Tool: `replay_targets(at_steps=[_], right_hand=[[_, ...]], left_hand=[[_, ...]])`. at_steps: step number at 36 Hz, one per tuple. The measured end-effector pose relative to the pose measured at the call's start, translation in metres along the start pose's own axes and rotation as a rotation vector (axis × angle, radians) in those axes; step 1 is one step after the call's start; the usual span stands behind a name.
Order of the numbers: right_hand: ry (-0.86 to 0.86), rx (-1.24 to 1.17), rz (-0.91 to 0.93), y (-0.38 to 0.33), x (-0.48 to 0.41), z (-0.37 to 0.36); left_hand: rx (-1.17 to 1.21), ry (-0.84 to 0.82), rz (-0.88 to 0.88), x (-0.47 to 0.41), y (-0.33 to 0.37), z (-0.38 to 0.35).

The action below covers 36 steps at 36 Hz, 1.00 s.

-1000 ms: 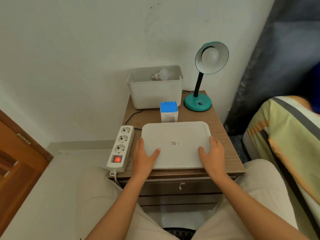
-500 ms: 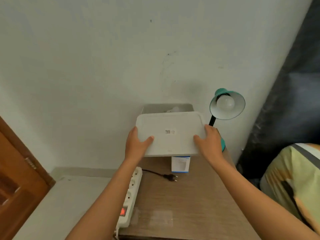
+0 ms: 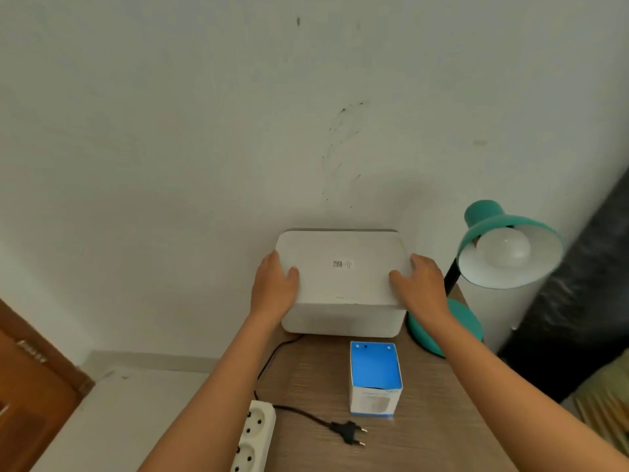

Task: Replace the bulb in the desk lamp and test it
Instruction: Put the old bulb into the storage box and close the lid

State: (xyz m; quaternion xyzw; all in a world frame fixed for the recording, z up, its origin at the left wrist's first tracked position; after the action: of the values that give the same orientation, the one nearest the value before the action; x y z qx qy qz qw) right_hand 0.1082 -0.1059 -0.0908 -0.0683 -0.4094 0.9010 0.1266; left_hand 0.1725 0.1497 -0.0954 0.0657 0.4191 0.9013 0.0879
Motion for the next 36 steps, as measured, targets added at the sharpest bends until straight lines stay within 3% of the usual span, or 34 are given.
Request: replay_targets(at_steps=[13, 36], right_hand=[[0.013, 0.035, -0.035, -0.002, -0.029, -0.002], [0.010, 0.103, -0.050, -0.011, -0.036, 0.009]], left_hand=[[-0.095, 0.032, 0.005, -0.032, 0.004, 0.000], [0.021, 0.077, -0.031, -0.028, 0.018, 0.011]])
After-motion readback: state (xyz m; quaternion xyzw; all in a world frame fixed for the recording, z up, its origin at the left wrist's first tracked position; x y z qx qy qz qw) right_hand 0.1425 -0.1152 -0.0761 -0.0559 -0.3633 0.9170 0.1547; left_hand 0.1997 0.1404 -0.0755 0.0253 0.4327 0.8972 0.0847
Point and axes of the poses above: each hand's wrist, its own x-axis away from the middle knuckle, its own z-axis out of the back of the hand, y = z × x, the point moved 7 cm from there along -x, towards the middle knuckle, and after that the axes turned 15 degrees about -y, right-handed, at the moved point
